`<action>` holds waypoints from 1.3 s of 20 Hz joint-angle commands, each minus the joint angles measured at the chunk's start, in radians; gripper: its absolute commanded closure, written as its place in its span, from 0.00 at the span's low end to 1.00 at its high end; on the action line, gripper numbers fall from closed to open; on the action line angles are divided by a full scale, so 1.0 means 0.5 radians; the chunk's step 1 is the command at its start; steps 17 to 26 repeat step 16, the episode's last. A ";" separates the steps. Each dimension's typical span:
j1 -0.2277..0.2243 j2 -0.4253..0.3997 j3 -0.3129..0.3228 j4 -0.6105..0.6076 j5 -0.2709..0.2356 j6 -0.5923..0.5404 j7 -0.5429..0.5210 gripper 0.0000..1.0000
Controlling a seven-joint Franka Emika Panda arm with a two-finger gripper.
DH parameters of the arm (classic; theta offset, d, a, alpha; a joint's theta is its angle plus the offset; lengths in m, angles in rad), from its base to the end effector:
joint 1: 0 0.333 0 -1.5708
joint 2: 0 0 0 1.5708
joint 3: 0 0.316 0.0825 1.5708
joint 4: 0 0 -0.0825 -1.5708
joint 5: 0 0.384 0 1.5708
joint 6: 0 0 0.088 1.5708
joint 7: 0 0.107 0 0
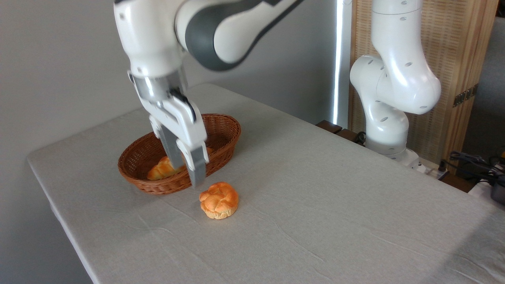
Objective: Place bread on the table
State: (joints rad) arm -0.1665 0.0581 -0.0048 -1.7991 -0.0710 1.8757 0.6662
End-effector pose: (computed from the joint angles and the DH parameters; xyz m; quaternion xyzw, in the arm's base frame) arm 0.5730 -0.1045 0.5092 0.9172 -0.3969 0.0173 0.0308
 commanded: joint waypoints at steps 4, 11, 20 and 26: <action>-0.011 -0.153 0.019 0.058 0.007 -0.076 0.014 0.00; -0.008 -0.144 0.034 0.064 0.127 -0.094 -0.065 0.00; -0.008 -0.156 0.144 0.125 -0.005 -0.094 -0.145 0.00; -0.008 -0.156 0.144 0.125 -0.005 -0.094 -0.145 0.00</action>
